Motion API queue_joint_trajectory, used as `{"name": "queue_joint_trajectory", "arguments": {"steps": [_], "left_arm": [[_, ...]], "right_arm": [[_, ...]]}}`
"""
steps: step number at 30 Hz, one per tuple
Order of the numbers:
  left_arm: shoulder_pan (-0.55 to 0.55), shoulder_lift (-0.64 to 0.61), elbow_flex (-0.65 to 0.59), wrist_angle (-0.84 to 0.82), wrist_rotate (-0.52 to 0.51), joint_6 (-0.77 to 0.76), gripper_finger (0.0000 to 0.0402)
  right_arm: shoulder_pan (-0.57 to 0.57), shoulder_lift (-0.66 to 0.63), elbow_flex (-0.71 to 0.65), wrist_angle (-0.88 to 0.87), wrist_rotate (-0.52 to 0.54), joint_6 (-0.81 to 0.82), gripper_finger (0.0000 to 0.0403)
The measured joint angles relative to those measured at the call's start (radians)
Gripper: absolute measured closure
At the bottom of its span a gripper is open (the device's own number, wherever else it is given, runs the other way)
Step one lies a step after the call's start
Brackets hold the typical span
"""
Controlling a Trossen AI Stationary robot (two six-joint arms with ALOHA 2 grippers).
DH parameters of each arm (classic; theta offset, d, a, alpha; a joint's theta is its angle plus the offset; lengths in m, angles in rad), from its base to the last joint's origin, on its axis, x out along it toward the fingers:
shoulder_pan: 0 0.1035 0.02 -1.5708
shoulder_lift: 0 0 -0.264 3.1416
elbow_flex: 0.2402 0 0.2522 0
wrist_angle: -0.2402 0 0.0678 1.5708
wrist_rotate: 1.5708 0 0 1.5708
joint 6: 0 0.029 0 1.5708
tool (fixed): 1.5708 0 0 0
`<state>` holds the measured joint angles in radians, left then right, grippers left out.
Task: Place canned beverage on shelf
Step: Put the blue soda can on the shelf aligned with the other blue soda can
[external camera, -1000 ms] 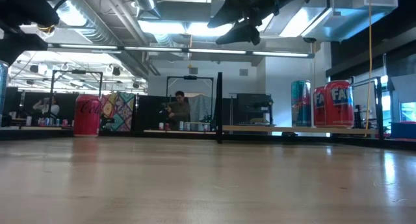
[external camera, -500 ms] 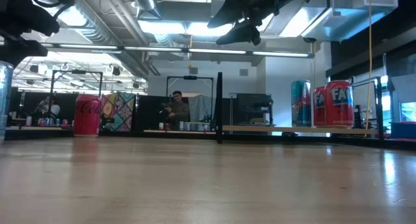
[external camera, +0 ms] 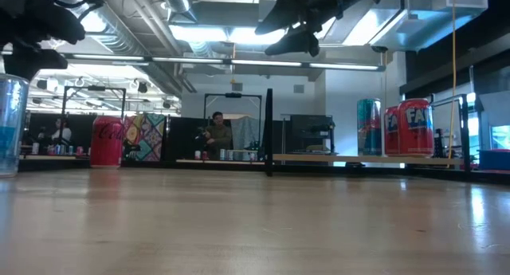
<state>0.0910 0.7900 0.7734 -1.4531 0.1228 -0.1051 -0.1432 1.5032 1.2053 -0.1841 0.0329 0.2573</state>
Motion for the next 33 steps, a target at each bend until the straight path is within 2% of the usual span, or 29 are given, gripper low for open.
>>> {"name": "queue_joint_trajectory", "arguments": {"steps": [6,12,15,24,33], "left_arm": [[0.0,0.079,0.072,0.064,-0.033,-0.129,0.0206],[-0.015,0.23,0.186,0.133,-0.045,-0.262,0.0206],[-0.046,0.34,0.274,0.16,-0.044,-0.308,0.0206],[-0.149,0.717,0.608,0.251,-0.083,-0.385,0.0206],[-0.193,1.052,0.93,0.274,-0.094,-0.415,0.0206]], "right_arm": [[0.041,-0.046,-0.001,-0.073,-0.039,-0.052,0.0134],[0.097,-0.169,-0.001,-0.358,-0.052,-0.077,0.0134],[0.138,-0.236,-0.022,-0.435,-0.045,-0.082,0.0134],[0.244,-0.423,-0.223,-0.439,0.013,-0.028,0.0134],[0.311,-0.456,-0.291,-0.448,0.011,-0.003,0.0134]]}}
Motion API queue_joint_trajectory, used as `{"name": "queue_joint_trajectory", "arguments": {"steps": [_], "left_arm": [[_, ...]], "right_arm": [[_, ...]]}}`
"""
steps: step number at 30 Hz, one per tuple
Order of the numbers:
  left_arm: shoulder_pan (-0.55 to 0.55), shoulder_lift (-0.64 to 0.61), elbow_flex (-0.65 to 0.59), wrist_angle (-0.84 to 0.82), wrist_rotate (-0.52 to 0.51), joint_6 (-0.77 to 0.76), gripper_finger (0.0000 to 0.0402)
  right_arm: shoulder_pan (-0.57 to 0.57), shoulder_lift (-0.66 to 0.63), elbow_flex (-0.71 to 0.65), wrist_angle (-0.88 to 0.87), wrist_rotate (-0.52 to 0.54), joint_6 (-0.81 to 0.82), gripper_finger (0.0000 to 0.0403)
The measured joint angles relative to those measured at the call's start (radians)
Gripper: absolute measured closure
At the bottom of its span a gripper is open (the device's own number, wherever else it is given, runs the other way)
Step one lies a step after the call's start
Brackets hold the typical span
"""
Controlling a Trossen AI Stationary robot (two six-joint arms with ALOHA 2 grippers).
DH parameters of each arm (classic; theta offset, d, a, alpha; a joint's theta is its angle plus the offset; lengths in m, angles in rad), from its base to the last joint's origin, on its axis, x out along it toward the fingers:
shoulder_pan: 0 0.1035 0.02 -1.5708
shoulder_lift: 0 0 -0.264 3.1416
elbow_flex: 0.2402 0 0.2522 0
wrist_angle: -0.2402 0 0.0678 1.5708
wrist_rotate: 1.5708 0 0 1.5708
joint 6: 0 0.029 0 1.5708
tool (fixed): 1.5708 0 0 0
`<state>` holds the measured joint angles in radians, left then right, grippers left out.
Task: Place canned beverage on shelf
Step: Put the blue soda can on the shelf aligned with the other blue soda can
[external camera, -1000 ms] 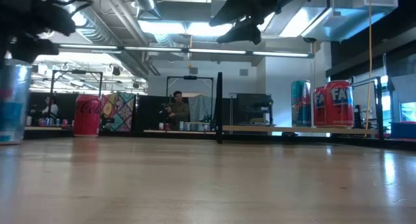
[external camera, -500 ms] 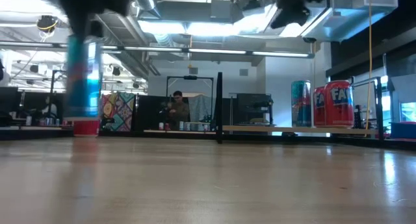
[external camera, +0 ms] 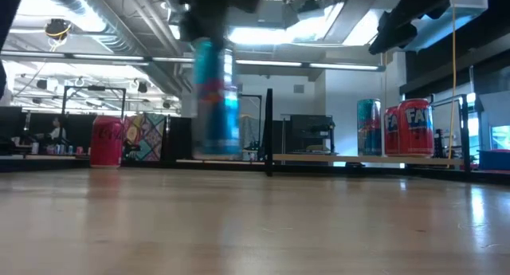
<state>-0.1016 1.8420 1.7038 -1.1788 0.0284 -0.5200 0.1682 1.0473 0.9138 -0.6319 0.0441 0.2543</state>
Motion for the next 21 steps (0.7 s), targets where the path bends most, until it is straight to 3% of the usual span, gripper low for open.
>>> {"name": "queue_joint_trajectory", "arguments": {"steps": [8,14,21], "left_arm": [[0.0,0.179,0.183,0.017,0.0,-0.022,0.0206],[-0.001,0.219,0.211,0.024,0.018,-0.027,0.0205],[-0.001,0.218,0.208,0.033,0.011,-0.023,0.0152]], "right_arm": [[0.018,0.0,0.0,-0.008,-0.011,-0.004,0.0134],[0.017,0.0,0.0,-0.012,-0.016,-0.017,0.0134],[0.017,0.0,0.0,-0.012,-0.018,-0.018,0.0134]]}}
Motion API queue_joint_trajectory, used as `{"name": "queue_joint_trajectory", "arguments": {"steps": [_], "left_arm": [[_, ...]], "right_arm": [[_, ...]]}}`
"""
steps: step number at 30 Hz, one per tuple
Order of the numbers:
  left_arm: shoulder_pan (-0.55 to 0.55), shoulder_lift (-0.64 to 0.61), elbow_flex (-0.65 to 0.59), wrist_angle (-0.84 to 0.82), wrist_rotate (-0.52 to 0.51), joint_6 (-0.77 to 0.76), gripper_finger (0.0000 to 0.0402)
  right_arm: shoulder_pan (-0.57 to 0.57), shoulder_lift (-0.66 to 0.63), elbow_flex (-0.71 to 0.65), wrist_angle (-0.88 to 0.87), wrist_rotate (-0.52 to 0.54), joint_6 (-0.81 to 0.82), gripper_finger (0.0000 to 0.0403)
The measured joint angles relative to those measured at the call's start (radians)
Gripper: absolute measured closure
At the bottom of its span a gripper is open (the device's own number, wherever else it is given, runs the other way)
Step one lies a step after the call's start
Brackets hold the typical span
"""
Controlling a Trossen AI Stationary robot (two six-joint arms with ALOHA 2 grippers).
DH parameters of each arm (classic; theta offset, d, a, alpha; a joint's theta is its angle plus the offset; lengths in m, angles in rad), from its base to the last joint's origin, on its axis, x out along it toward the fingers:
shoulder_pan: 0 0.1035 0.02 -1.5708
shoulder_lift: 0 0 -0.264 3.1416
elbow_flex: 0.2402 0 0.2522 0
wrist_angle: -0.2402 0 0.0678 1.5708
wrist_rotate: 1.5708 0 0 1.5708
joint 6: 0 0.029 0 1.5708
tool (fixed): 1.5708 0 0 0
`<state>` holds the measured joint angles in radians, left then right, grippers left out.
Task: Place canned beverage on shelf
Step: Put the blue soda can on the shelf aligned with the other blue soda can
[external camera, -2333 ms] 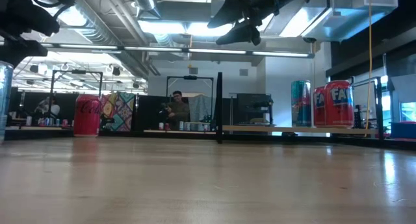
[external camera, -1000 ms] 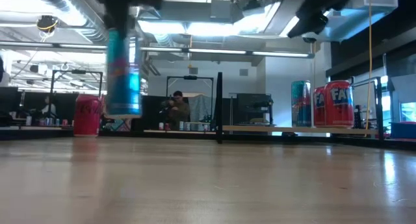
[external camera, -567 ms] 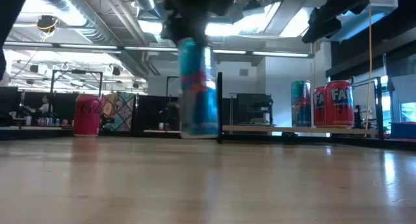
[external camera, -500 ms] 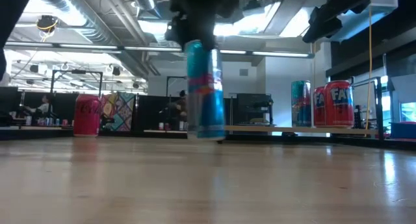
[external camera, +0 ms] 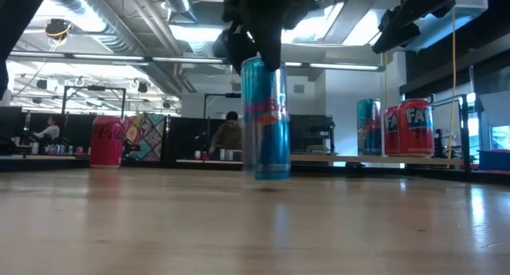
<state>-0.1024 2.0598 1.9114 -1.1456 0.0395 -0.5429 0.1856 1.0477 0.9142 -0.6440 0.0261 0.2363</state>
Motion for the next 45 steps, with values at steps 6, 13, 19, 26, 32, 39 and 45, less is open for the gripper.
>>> {"name": "queue_joint_trajectory", "arguments": {"steps": [6,13,19,26,32,39,45], "left_arm": [[-0.001,0.0,0.0,0.009,-0.003,0.019,0.0128],[-0.002,-0.023,0.009,-0.025,0.058,0.026,0.0124],[-0.071,-0.181,0.032,-0.128,-0.065,0.079,0.0123],[-0.198,-0.426,-0.11,-0.129,-0.248,0.099,0.0123],[-0.338,-0.711,-0.469,-0.018,-0.315,-0.072,0.0123],[-0.477,-0.963,-0.767,0.14,-0.315,-0.266,0.0123],[-0.523,-1.035,-0.833,0.153,-0.321,-0.283,0.0123]], "right_arm": [[-0.003,0.0,0.0,0.001,0.006,0.0,0.0134],[-0.003,0.001,0.0,0.029,0.009,-0.005,0.0134],[-0.003,0.005,0.0,0.163,0.008,0.02,0.0134],[0.018,0.095,0.001,0.449,0.017,0.082,0.0134],[0.052,0.276,0.124,0.489,0.05,0.085,0.0134],[0.05,0.508,0.501,0.104,0.06,0.081,0.0134],[0.05,0.668,0.695,-0.022,0.071,0.08,0.0134]]}}
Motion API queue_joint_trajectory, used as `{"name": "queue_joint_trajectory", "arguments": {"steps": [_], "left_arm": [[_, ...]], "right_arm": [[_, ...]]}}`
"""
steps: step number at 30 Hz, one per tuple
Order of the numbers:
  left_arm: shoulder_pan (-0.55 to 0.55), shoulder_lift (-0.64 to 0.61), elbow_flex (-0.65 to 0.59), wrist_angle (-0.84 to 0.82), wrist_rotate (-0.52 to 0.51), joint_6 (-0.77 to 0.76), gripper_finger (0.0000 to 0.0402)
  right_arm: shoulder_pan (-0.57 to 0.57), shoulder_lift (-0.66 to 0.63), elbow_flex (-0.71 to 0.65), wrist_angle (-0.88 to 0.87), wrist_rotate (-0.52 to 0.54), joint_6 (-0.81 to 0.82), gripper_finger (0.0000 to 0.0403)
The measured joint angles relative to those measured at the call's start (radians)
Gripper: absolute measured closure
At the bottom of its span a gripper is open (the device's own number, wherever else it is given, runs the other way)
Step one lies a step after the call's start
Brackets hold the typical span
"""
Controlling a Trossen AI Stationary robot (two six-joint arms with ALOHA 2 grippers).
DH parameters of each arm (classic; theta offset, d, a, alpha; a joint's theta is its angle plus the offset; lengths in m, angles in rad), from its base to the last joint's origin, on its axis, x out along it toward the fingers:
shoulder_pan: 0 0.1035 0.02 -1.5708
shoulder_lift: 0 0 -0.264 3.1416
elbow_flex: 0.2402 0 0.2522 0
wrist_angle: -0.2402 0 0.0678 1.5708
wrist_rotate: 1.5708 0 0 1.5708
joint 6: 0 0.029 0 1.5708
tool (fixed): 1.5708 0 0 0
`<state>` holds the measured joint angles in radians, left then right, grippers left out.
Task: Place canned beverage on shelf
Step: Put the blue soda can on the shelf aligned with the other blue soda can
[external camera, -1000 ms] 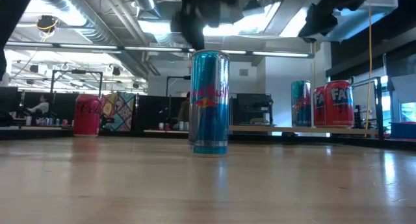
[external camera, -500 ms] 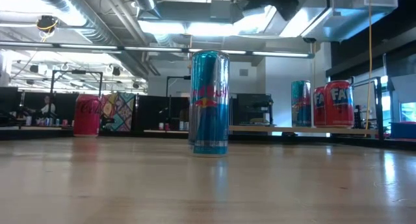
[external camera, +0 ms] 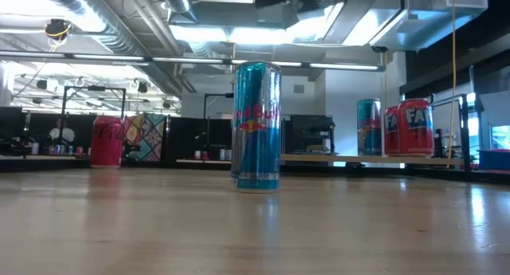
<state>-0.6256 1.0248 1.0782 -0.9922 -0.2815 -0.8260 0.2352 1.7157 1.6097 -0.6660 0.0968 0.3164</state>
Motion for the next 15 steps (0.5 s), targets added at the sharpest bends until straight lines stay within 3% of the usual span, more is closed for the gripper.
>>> {"name": "queue_joint_trajectory", "arguments": {"steps": [15], "left_arm": [[-0.006,0.002,-0.003,0.0,0.023,0.051,0.0123]], "right_arm": [[0.0,0.189,0.02,-0.036,0.035,0.02,0.0134]]}}
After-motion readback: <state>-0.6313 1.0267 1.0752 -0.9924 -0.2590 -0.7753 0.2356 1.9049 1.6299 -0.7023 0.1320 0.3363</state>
